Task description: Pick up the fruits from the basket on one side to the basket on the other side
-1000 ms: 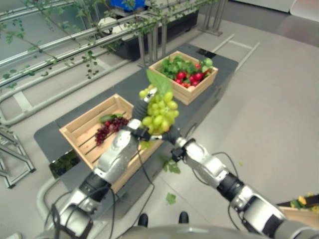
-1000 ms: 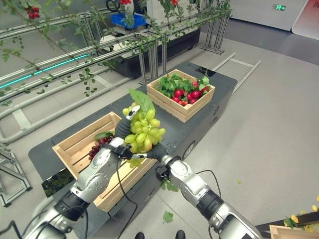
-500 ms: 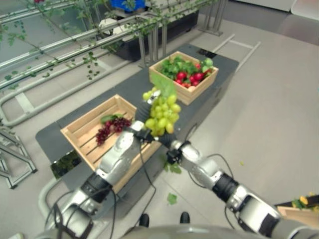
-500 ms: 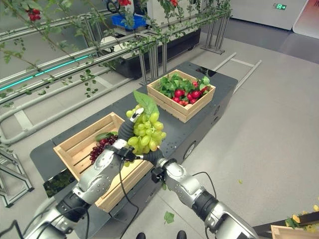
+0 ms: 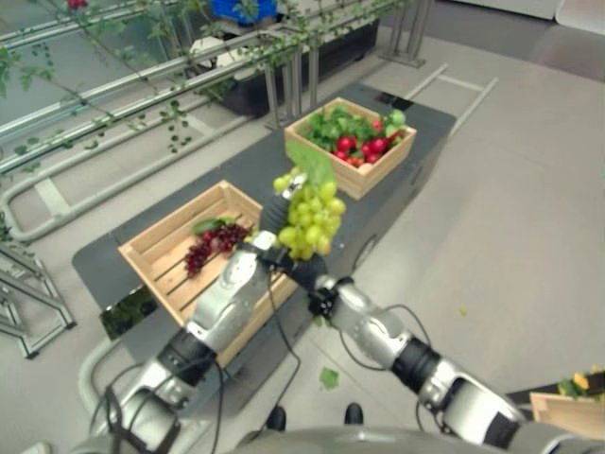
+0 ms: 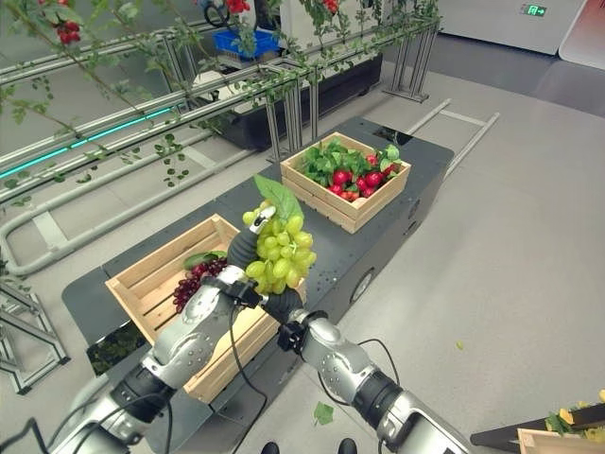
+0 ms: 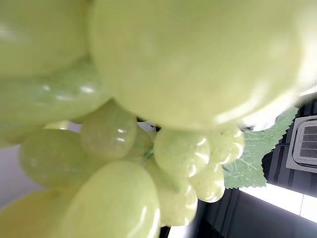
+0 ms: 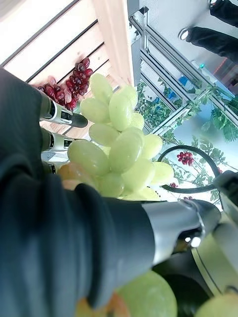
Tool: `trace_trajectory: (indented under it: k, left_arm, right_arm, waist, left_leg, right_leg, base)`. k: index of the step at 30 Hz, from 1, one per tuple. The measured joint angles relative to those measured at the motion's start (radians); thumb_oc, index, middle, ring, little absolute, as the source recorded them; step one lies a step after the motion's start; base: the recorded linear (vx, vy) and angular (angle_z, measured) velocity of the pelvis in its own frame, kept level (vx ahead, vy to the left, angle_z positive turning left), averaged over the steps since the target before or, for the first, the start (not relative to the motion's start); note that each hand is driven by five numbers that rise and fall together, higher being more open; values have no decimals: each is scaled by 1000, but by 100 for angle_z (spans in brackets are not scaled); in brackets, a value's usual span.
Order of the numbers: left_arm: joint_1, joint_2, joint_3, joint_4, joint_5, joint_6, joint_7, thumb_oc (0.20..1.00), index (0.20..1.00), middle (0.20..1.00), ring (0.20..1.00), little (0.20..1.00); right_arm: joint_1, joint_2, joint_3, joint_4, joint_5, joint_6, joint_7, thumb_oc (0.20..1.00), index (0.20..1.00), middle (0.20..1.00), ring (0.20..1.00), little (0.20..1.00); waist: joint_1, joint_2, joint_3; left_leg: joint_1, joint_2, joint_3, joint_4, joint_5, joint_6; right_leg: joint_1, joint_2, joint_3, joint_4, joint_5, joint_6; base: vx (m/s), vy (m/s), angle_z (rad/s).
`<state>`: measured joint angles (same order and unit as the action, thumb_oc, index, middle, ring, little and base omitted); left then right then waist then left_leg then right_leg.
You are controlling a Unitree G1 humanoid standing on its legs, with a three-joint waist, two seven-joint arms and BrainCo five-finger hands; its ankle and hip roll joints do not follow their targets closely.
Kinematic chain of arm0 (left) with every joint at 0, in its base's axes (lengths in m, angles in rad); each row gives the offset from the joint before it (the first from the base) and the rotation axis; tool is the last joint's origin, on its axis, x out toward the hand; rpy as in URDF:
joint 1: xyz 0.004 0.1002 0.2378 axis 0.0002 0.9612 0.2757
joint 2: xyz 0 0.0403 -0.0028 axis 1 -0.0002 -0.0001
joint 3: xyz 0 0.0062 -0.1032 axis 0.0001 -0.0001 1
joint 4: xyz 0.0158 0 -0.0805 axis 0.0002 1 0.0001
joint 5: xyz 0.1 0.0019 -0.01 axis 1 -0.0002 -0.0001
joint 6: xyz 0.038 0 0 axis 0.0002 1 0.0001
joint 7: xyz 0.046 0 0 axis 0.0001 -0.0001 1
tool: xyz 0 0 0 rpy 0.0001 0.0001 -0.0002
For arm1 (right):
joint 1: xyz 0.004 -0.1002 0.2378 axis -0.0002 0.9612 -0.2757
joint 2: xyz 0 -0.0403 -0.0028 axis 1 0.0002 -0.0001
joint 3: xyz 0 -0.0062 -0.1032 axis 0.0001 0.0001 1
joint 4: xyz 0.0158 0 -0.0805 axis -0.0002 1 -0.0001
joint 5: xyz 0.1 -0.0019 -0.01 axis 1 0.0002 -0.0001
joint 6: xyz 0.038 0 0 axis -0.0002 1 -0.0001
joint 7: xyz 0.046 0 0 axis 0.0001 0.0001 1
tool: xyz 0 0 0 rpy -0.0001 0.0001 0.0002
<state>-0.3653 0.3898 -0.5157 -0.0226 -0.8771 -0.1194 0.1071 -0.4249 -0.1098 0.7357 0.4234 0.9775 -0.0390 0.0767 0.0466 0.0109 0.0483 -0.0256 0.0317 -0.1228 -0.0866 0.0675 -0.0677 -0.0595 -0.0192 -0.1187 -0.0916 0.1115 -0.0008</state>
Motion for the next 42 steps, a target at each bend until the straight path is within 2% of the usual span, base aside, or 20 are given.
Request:
trace_trajectory:
  k: [8, 15, 19, 23, 26, 30, 34, 42]
  left_arm:
    - [0, 3, -5, 0, 0, 0, -1, 200, 200, 200, 200, 200]
    - [2, -6, -4, 0, 0, 0, -2, 200, 200, 200, 200, 200]
    - [3, -3, 9, 0, 0, 0, -2, 200, 200, 200, 200, 200]
    - [17, 8, 70, 0, 0, -1, -1, 200, 200, 200, 200, 200]
    - [42, 12, 109, -1, 1, -2, -3, 200, 200, 200, 200, 200]
    - [82, 16, 138, -1, 1, -2, -2, 200, 200, 200, 200, 200]
    - [91, 19, 152, -1, 1, -2, -6, 200, 200, 200, 200, 200]
    - [93, 14, 145, -1, 1, -2, -19, 200, 200, 200, 200, 200]
  right_arm:
    - [19, -15, 6, -11, 15, -5, 18, 1000, 1000, 1000, 1000, 1000]
    - [93, -31, -16, -41, -86, -23, 19, 1000, 1000, 1000, 1000, 1000]
    - [153, -85, -26, -81, -180, -21, 21, 1000, 1000, 1000, 1000, 1000]
    - [204, -151, -59, -108, -270, -16, 19, 1000, 1000, 1000, 1000, 1000]
    - [236, -220, -118, -166, -372, -16, 19, 1000, 1000, 1000, 1000, 1000]
    - [240, -257, -166, -189, -439, -16, 18, 1000, 1000, 1000, 1000, 1000]
    - [288, -265, -220, -229, -489, -16, 19, 1000, 1000, 1000, 1000, 1000]
    - [300, -237, -211, -231, -507, -16, 22, 1000, 1000, 1000, 1000, 1000]
  waist:
    - [-2, 1, -1]
    - [-6, 3, -2]
    - [-8, 4, -2]
    - [-7, 4, -2]
    - [-25, 5, -2]
    - [-36, 5, -2]
    - [-35, 6, -1]
    - [-34, 6, -1]
  left_leg:
    - [2, 0, -1, 0, 0, 0]
    - [2, 0, -1, 0, 0, 0]
    - [2, 2, 0, 0, -1, 1]
    - [1, 4, 0, 0, -4, 5]
    - [2, 5, 1, -1, -4, 6]
    - [3, 6, 5, -1, -5, 6]
    - [4, 8, 5, -1, -7, 6]
    - [4, 8, 6, -1, -7, 6]
  right_leg:
    - [2, -1, -1, 0, 0, 0]
    - [2, -1, 0, 0, -1, -1]
    - [1, -1, 0, 0, -1, 0]
    - [1, -1, 0, 0, -2, -1]
    - [1, 0, 1, 0, -3, -1]
    - [1, 1, 3, -3, -3, -1]
    - [1, 2, 3, -5, -4, -2]
    - [1, 2, 3, -5, -5, -1]
  base:
    - [0, 0, 0]
    - [0, 0, 0]
    - [0, 0, 0]
    - [0, 0, 0]
    - [0, 0, 0]
    - [2, -5, -2]
    - [0, 0, 0]
    - [0, 0, 0]
